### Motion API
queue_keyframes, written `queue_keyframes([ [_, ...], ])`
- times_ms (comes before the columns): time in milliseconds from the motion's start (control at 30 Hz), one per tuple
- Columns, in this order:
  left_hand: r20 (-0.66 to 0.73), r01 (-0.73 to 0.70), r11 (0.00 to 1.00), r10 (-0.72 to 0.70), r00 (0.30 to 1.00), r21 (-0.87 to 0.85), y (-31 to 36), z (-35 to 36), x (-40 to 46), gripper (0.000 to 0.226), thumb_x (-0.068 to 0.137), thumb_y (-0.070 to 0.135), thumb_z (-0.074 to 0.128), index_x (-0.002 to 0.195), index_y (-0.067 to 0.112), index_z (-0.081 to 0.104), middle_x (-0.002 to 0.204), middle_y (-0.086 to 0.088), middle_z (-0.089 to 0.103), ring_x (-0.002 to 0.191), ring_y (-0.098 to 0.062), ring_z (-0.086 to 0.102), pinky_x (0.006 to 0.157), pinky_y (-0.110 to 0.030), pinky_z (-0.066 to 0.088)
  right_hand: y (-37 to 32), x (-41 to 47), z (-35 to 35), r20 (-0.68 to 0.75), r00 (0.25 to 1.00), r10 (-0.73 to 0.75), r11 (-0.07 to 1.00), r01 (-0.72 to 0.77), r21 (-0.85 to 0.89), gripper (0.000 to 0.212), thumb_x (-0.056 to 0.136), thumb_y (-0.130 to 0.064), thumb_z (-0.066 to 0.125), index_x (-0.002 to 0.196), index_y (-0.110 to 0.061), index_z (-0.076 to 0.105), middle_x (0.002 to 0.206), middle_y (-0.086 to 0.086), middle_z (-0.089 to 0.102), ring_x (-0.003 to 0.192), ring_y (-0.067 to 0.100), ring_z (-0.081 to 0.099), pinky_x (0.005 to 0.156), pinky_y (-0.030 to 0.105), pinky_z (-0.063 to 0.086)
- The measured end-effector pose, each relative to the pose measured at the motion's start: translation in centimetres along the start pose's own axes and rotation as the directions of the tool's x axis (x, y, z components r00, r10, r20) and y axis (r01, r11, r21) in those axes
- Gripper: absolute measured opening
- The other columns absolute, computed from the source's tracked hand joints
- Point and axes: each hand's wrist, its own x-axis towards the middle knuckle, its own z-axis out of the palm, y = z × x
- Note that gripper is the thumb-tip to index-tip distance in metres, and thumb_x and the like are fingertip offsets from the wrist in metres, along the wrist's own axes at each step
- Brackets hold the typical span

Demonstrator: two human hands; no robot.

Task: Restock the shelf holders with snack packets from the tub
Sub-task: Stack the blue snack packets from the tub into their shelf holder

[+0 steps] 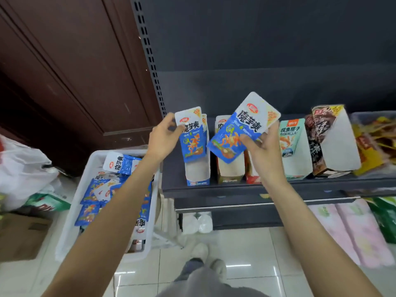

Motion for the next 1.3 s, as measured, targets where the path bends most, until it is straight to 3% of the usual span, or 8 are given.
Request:
queue_keyframes([
  [167, 0.003, -0.049, 0.994, 0.049, 0.999, 0.101, -1.5, 1.8, 1.5, 0.013, 0.091, 0.028, 0.059, 0.098, 0.017, 0.059, 0.091, 0.004, 0.070, 0.086, -0.020, 0.068, 0.078, -0.033, 0.052, 0.1, 3.0, 2.5, 0.169, 0.984, -0.062, 0.976, 0.096, -0.197, 0.017, 0.099, -0.021, 0.049, 0.112, -0.030, 0.045, 0.097, -0.032, 0.063, 0.093, -0.009, 0.063, 0.071, 0.018, 0.054],
  [367, 0.042, -0.185, 0.960, 0.180, 0.983, 0.212, -3.2, 2.8, 2.4, 0.027, 0.080, -0.001, 0.065, 0.105, 0.007, 0.071, 0.100, -0.014, 0.069, 0.098, -0.032, 0.057, 0.074, -0.020, 0.034, 5.0, 4.0, 6.4, 0.338, 0.941, -0.002, 0.924, 0.131, -0.360, 0.022, 0.098, -0.020, 0.050, 0.117, -0.008, 0.051, 0.109, -0.002, 0.067, 0.097, 0.004, 0.064, 0.078, 0.029, 0.055],
  [467, 0.102, -0.258, 0.929, 0.239, 0.966, 0.266, -4.2, 2.0, 3.1, 0.027, 0.075, 0.002, 0.076, 0.101, 0.002, 0.072, 0.106, -0.016, 0.063, 0.099, -0.036, 0.049, 0.084, -0.023, 0.032, 7.5, 4.6, 6.7, 0.334, 0.940, -0.067, 0.773, 0.260, -0.578, 0.019, 0.096, -0.025, 0.055, 0.102, -0.008, 0.059, 0.105, 0.004, 0.067, 0.097, 0.014, 0.058, 0.079, 0.038, 0.051],
  [633, 0.262, -0.334, 0.925, 0.281, 0.923, 0.184, -4.0, 0.6, 3.9, 0.018, 0.079, 0.009, 0.075, 0.097, 0.007, 0.074, 0.099, -0.013, 0.065, 0.090, -0.034, 0.056, 0.082, -0.044, 0.044, 8.6, 4.7, 6.6, 0.319, 0.937, -0.140, 0.676, 0.326, -0.661, 0.017, 0.090, -0.021, 0.063, 0.104, -0.010, 0.063, 0.095, 0.003, 0.069, 0.075, 0.004, 0.053, 0.060, 0.018, 0.043],
  [733, 0.295, -0.420, 0.891, 0.359, 0.885, 0.174, -3.8, 0.7, 2.7, 0.011, 0.087, 0.019, 0.068, 0.092, 0.012, 0.074, 0.095, -0.001, 0.067, 0.084, -0.023, 0.055, 0.080, -0.029, 0.039, 8.5, 3.5, 6.1, 0.346, 0.922, -0.172, 0.657, 0.369, -0.657, 0.010, 0.088, -0.016, 0.066, 0.096, -0.013, 0.061, 0.086, 0.000, 0.069, 0.069, 0.007, 0.056, 0.058, 0.024, 0.050],
  [833, 0.312, -0.451, 0.880, 0.391, 0.866, 0.149, -3.7, 0.5, 0.9, 0.009, 0.088, 0.019, 0.067, 0.092, 0.016, 0.075, 0.098, 0.005, 0.068, 0.088, -0.010, 0.055, 0.084, -0.022, 0.038, 8.5, 1.9, 5.1, 0.411, 0.892, -0.189, 0.609, 0.435, -0.664, 0.008, 0.084, -0.014, 0.070, 0.089, -0.012, 0.064, 0.086, 0.002, 0.069, 0.075, 0.015, 0.061, 0.063, 0.024, 0.049],
  [1000, 0.380, -0.522, 0.825, 0.421, 0.824, 0.217, -4.2, 0.1, -3.0, 0.014, 0.083, 0.018, 0.072, 0.097, 0.019, 0.076, 0.102, 0.006, 0.071, 0.091, -0.018, 0.062, 0.081, -0.041, 0.048, 9.1, -1.4, 3.8, 0.380, 0.899, -0.219, 0.566, 0.435, -0.700, 0.011, 0.078, -0.009, 0.075, 0.088, -0.009, 0.070, 0.093, 0.006, 0.065, 0.088, 0.022, 0.060, 0.072, 0.031, 0.052],
  [1300, 0.182, -0.217, 0.953, 0.180, 0.967, 0.211, -5.3, 1.0, -6.2, 0.024, 0.094, 0.022, 0.056, 0.116, 0.019, 0.066, 0.111, 0.002, 0.065, 0.099, -0.011, 0.059, 0.083, -0.026, 0.048, 9.3, -5.1, 3.0, 0.381, 0.901, -0.207, 0.573, 0.427, -0.699, 0.026, 0.079, -0.025, 0.077, 0.091, -0.013, 0.059, 0.086, 0.003, 0.066, 0.072, 0.012, 0.054, 0.062, 0.026, 0.049],
])
